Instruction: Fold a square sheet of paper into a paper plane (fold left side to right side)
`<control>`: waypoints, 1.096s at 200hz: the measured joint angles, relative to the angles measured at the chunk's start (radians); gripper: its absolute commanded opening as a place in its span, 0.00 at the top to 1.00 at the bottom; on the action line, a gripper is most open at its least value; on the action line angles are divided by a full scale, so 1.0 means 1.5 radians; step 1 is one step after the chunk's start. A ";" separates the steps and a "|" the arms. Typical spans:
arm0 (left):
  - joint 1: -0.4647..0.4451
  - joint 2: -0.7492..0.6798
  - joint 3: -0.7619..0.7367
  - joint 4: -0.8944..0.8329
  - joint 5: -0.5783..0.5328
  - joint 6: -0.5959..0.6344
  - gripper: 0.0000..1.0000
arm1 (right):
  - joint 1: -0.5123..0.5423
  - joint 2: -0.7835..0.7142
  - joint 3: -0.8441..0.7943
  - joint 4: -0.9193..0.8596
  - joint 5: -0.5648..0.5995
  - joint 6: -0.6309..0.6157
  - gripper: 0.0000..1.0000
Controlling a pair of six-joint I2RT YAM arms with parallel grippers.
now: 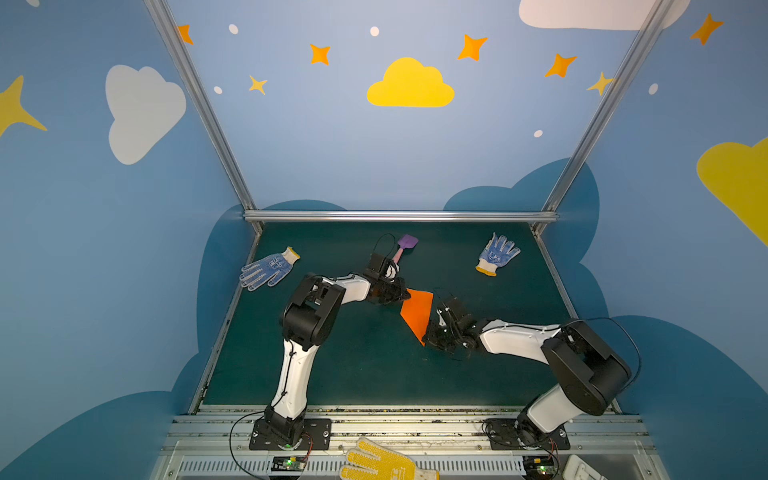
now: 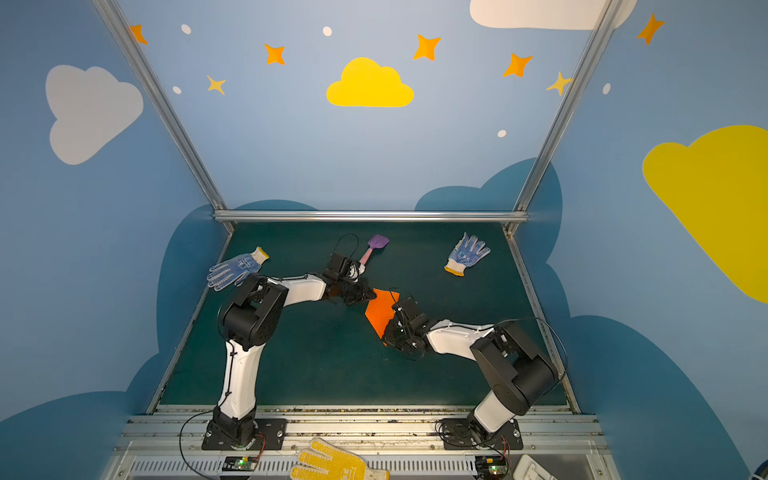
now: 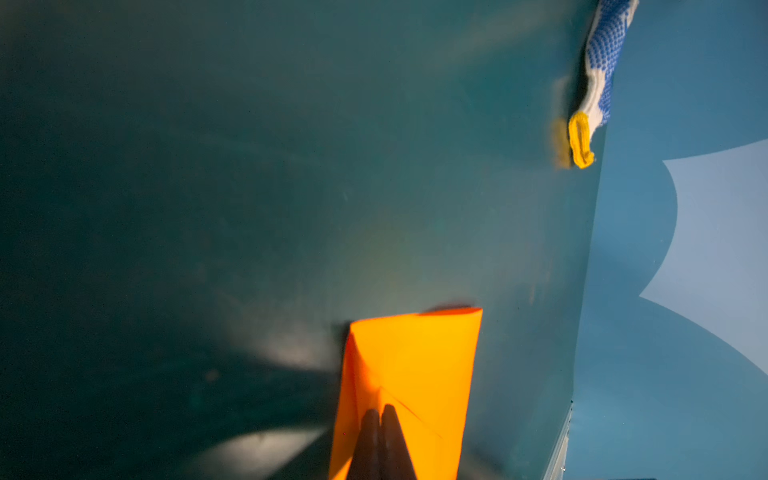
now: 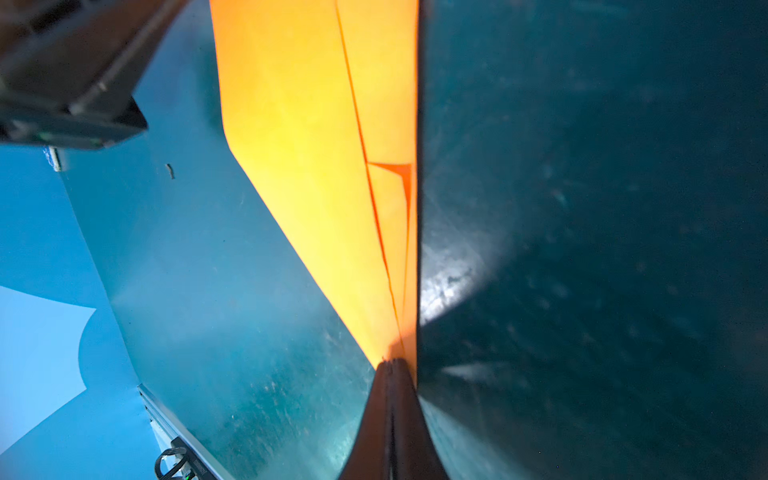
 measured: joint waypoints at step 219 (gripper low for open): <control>-0.086 -0.108 -0.060 -0.049 -0.002 0.015 0.96 | -0.040 0.014 0.010 -0.012 -0.066 -0.089 1.00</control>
